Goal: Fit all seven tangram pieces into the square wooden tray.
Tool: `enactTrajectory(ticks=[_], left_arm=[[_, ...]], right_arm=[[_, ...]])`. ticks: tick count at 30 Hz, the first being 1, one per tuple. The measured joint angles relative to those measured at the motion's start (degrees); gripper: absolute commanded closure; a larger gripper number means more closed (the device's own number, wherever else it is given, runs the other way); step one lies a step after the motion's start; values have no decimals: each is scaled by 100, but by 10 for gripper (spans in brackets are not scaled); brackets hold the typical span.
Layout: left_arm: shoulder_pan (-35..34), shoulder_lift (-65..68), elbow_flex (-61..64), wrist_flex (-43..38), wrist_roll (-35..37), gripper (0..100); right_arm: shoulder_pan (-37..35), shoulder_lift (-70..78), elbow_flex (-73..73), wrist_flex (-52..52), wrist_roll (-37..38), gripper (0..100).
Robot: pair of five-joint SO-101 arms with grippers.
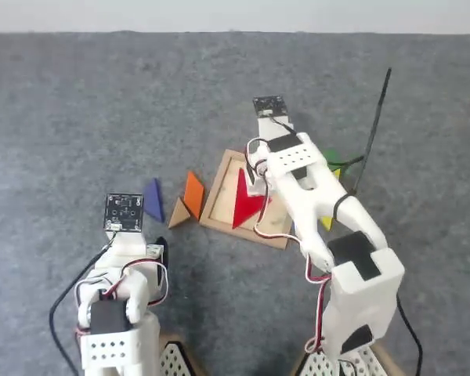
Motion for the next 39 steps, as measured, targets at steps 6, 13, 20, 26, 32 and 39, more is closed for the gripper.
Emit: enactTrajectory(ticks=[6, 13, 20, 26, 32, 39], left_arm=[[0, 0, 0, 0, 0, 849], [0, 0, 0, 0, 0, 849], [0, 0, 0, 0, 0, 849], [0, 0, 0, 0, 0, 849], [0, 0, 0, 0, 0, 849], [0, 0, 0, 0, 0, 849]], right_arm=[[-97, -88, 176, -149, 0, 612], [-290, 229, -44, -448, 0, 612], [-325, 695, -686, -448, -9, 612], [-325, 862, -976, -264, 176, 612], [-765, 870, -1037, -167, 440, 612], [-941, 756, -1029, 70, 536, 612]])
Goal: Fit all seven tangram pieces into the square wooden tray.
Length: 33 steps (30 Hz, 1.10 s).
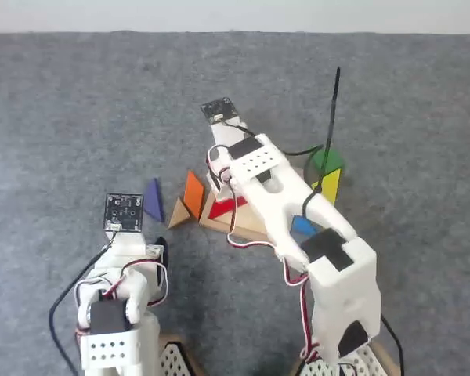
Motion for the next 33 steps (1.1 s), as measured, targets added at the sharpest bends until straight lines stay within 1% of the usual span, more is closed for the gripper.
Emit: enactTrajectory(ticks=[6, 9, 12, 17, 22, 24, 28, 33], left_arm=[[0, 0, 0, 0, 0, 849], [0, 0, 0, 0, 0, 849], [0, 0, 0, 0, 0, 849], [0, 0, 0, 0, 0, 849], [0, 0, 0, 0, 0, 849], [0, 0, 0, 0, 0, 849], [0, 0, 0, 0, 0, 849], [0, 0, 0, 0, 0, 849]], right_arm=[[510, -870, 211, 642, 123, 612], [545, -1477, 730, 703, 246, 612], [545, -1996, 1705, 299, 281, 612], [651, -2629, 3464, -853, 290, 612], [818, -2725, 3754, -1020, 316, 612], [932, -2725, 3815, -1002, 475, 612], [1433, -2716, 3833, -958, 800, 612], [2092, -2646, 3815, -958, 1389, 612]])
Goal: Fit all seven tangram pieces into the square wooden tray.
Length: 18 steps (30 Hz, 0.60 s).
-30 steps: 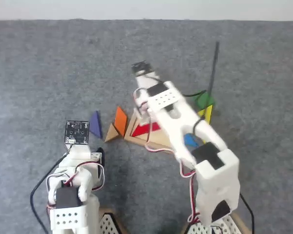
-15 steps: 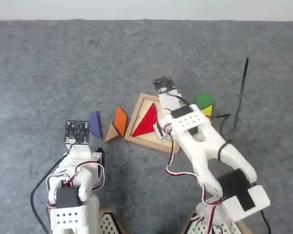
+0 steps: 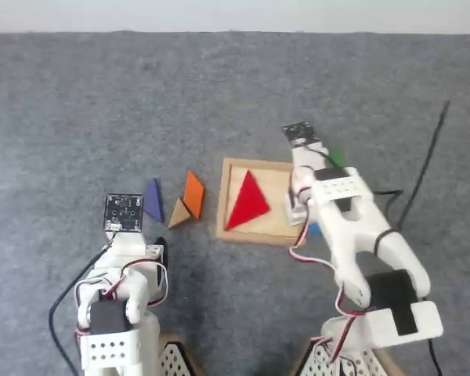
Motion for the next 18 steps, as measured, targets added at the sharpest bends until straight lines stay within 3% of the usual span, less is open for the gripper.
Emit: enactTrajectory(ticks=[8, 18], left_arm=[[0, 0, 0, 0, 0, 849], [0, 0, 0, 0, 0, 849]], right_arm=[[440, 0, -9, 0, 501, 612], [413, -387, -18, -237, 26, 612]])
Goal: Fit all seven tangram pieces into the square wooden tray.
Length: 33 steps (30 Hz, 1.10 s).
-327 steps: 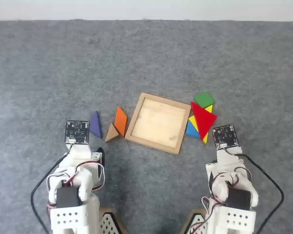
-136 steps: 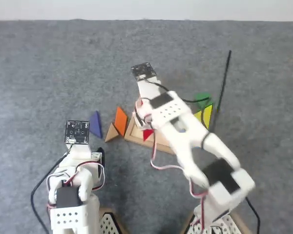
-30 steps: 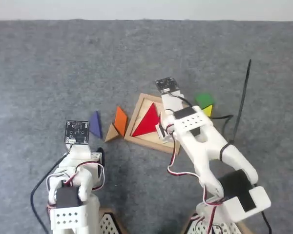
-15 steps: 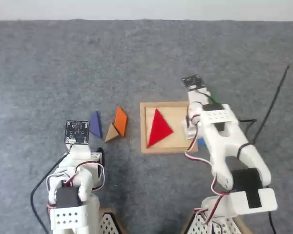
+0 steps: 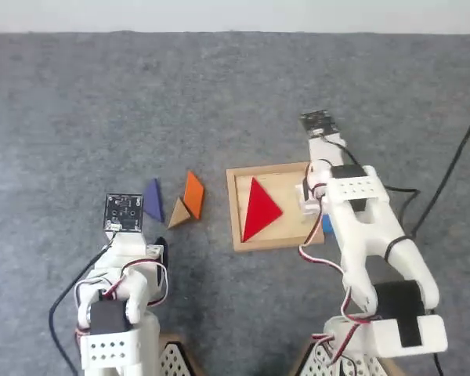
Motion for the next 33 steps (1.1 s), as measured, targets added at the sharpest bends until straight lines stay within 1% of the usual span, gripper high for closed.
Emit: enactTrajectory(ticks=[3, 7, 14, 18, 21, 33], left_arm=[[0, 0, 0, 0, 0, 849], [0, 0, 0, 0, 0, 849], [0, 0, 0, 0, 0, 849], [0, 0, 0, 0, 0, 849], [0, 0, 0, 0, 0, 849], [0, 0, 0, 0, 0, 849]], right_arm=[[211, 0, 0, -334, -105, 612], [220, 79, -62, -598, -176, 612], [281, 1196, -879, -677, -440, 612], [308, 1793, -1433, -378, -457, 612], [308, 1916, -1626, -132, -466, 612], [308, 1749, -1433, 651, -369, 612]])
